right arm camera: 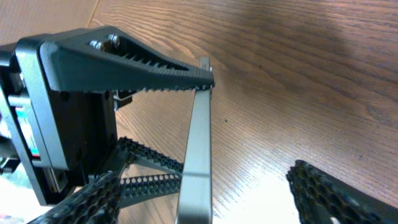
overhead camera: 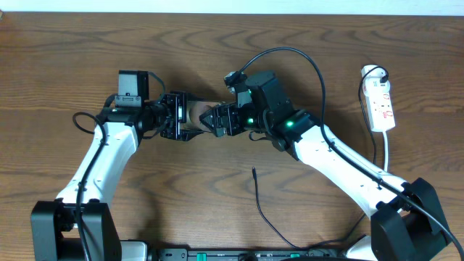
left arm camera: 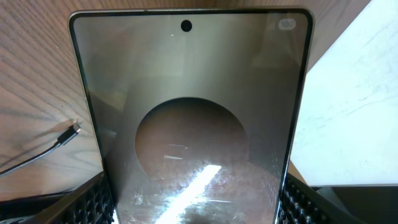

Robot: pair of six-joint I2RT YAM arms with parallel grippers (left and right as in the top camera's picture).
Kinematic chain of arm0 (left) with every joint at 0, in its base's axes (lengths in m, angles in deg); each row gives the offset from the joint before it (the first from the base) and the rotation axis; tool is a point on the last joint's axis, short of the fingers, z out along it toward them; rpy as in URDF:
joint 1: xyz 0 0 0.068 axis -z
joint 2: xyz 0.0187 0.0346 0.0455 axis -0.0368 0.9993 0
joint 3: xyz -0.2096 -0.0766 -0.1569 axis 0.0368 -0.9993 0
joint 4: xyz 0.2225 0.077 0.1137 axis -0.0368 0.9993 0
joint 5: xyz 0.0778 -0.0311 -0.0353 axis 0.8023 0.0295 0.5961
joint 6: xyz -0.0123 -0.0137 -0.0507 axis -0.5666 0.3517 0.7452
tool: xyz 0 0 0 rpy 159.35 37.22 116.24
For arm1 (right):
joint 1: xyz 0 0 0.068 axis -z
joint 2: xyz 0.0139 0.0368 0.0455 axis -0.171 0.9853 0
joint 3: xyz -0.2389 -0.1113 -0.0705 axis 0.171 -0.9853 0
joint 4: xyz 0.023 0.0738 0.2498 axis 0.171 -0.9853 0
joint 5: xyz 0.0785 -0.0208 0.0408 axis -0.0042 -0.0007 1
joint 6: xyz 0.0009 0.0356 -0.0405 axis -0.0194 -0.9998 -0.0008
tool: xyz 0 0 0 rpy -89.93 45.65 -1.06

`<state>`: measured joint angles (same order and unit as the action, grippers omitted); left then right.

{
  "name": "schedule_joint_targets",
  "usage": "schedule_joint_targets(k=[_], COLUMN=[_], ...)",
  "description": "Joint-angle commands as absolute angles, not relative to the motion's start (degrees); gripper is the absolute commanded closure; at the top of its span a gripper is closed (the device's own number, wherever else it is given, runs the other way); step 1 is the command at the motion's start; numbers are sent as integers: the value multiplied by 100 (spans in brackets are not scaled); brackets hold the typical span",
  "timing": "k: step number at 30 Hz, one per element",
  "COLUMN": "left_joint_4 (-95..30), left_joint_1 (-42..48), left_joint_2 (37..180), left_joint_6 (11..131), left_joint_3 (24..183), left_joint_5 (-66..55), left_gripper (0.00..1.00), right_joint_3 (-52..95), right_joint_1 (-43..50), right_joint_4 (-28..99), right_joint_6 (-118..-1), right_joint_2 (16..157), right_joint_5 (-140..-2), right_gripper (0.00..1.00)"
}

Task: Plug charger to phone and switch on socket
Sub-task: 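Close the right gripper on the phone's top edge beside the left gripper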

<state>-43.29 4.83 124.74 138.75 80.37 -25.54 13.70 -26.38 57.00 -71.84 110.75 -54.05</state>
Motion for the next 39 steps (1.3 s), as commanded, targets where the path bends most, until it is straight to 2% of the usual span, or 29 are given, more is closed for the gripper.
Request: schedule_joint_targets(k=[1, 9, 23, 32, 39], left_joint_4=[-4342, -4345, -4616, -4616, -4618], left_joint_1=[509, 509, 631, 645, 645], left_joint_2=[12349, 12349, 12349, 12349, 12349], left_joint_6=[13937, 13935, 14015, 14015, 14013], left_joint_3=[8181, 8181, 8181, 8181, 8181], left_joint_5=[-2652, -2654, -2650, -2654, -2654], left_gripper=[93, 92, 93, 93, 92], right_joint_3=[1433, 1433, 1433, 1433, 1433], right_joint_1=[-2739, -2741, -3080, -3075, -3075], right_joint_4=[5697, 5695, 5700, 5697, 5684], right_joint_6=[-7381, -7691, -7923, -7927, -7927], right_joint_2=[11151, 11151, 11151, 11151, 11151], right_joint_5=[-5516, -5514, -5945, -5945, -5945], right_gripper=[20, 28, 32, 52, 73])
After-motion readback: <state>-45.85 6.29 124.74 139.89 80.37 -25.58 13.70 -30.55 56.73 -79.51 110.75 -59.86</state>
